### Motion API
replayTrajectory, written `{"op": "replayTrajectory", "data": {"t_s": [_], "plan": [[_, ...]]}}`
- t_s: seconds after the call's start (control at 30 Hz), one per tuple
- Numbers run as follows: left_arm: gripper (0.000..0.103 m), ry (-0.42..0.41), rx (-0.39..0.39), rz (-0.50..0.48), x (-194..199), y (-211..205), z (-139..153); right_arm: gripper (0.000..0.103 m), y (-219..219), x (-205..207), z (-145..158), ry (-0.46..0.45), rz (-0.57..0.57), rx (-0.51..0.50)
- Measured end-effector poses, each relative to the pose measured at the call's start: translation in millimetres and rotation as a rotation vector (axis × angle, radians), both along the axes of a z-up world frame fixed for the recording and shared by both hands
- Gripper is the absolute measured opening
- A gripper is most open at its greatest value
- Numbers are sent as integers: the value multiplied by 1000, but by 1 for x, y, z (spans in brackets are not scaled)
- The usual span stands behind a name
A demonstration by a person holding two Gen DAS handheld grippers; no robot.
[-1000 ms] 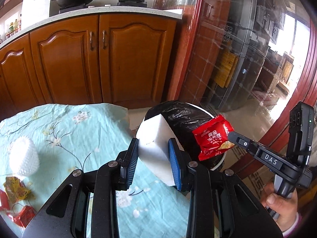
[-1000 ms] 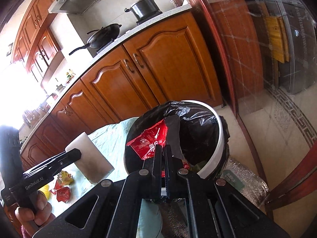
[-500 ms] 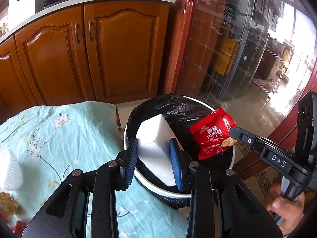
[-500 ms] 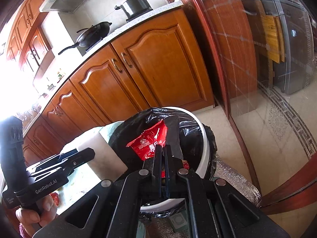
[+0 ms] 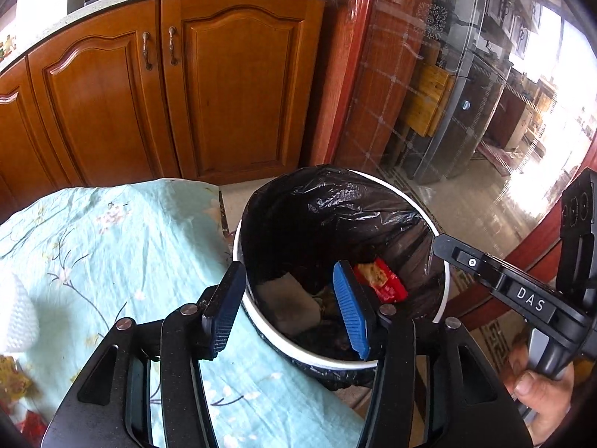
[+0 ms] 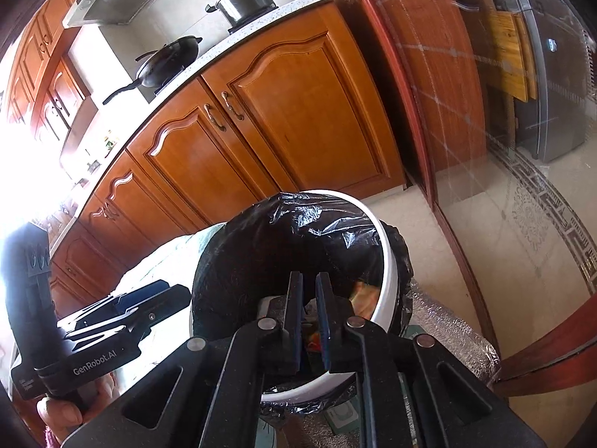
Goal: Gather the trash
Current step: 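Move both open tools from the bin back over the table trash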
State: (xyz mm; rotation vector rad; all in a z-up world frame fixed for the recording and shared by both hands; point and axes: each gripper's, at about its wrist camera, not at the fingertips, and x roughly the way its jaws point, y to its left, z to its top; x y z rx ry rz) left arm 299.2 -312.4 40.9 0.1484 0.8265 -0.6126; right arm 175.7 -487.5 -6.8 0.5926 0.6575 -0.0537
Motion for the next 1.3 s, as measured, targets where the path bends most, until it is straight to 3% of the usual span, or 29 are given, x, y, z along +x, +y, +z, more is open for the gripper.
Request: {"op": "replayTrajectory", "data": {"t_s": [0.07, 0.2, 0.33, 0.4, 0.97, 1.3], "plan": [[49, -1, -12, 14, -4, 9, 0, 17, 2, -4, 2, -10, 2, 3], [49, 26, -59, 54, -15, 36, -4, 45, 10, -11, 5, -40, 15, 17], [49, 37, -92, 109, -30, 69, -8, 66, 26, -21, 8, -72, 38, 31], [49, 27, -104, 140, -40, 87, -7, 70, 37, -26, 9, -86, 46, 26], [49, 9, -157, 412, -86, 247, -5, 73, 135, -31, 8, -80, 213, 75], [49, 17, -180, 533, -102, 310, -11, 73, 193, -22, 4, -55, 327, 77]]}}
